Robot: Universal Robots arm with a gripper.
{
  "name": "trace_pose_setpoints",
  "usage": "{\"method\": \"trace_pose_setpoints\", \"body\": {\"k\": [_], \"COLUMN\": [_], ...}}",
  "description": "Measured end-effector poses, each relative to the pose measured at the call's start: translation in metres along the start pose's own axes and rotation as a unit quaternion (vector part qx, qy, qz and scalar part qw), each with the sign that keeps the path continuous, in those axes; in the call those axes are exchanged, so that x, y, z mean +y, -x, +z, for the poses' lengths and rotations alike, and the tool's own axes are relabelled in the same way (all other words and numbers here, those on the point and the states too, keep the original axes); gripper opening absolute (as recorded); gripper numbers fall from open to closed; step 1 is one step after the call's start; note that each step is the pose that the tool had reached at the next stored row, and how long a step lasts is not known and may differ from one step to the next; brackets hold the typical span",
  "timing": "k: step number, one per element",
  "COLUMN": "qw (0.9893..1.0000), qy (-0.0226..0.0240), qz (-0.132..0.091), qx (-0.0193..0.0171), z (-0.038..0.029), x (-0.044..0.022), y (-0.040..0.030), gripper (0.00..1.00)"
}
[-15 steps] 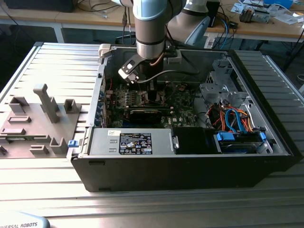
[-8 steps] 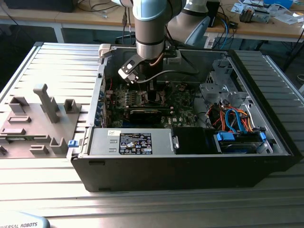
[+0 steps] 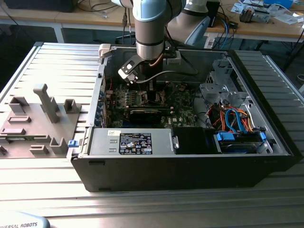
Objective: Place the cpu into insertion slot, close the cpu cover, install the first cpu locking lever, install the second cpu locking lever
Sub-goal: 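Place the cpu into insertion slot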
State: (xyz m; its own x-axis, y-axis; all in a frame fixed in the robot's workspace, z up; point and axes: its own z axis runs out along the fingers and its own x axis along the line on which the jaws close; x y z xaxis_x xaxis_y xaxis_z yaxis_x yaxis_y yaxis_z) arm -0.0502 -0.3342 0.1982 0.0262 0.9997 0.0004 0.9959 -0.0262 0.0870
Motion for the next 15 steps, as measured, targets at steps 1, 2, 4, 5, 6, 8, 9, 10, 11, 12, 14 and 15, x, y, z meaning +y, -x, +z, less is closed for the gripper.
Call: {"method": "trace_pose_setpoints", "body": {"k": [1, 2, 4, 5, 6, 8, 9, 10, 11, 12, 14, 15], "qw": [1.0000, 1.0000, 1.0000, 1.0000, 1.0000, 1.0000, 1.0000, 1.0000, 1.0000, 1.0000, 1.0000, 1.0000], "qy": [0.0001, 0.0000, 0.0000, -0.0001, -0.0001, 0.0000, 0.0000, 0.0000, 0.0000, 0.0000, 0.0003, 0.0003], "qz": [0.000, 0.000, 0.000, 0.000, 0.000, 0.000, 0.000, 0.000, 0.000, 0.000, 0.000, 0.000], "qx": [-0.0002, -0.0003, -0.0005, -0.0005, -0.0005, -0.0003, -0.0003, -0.0003, -0.0003, -0.0003, 0.0005, 0.0002], "z": [0.0003, 0.0005, 0.0006, 0.0007, 0.0008, 0.0009, 0.0009, 0.0009, 0.0009, 0.0009, 0.0013, 0.0013], "x": [0.0000, 0.0000, 0.0000, 0.0000, 0.0001, 0.0004, 0.0004, 0.0004, 0.0004, 0.0004, 0.0006, 0.0006], "y": [-0.0003, -0.0005, -0.0009, -0.0010, -0.0011, -0.0013, -0.0013, -0.0013, -0.0013, -0.0013, -0.0016, -0.0016], "gripper": [0.54, 0.54, 0.54, 0.54, 0.54, 0.54, 0.54, 0.54, 0.54, 0.54, 0.55, 0.55]}}
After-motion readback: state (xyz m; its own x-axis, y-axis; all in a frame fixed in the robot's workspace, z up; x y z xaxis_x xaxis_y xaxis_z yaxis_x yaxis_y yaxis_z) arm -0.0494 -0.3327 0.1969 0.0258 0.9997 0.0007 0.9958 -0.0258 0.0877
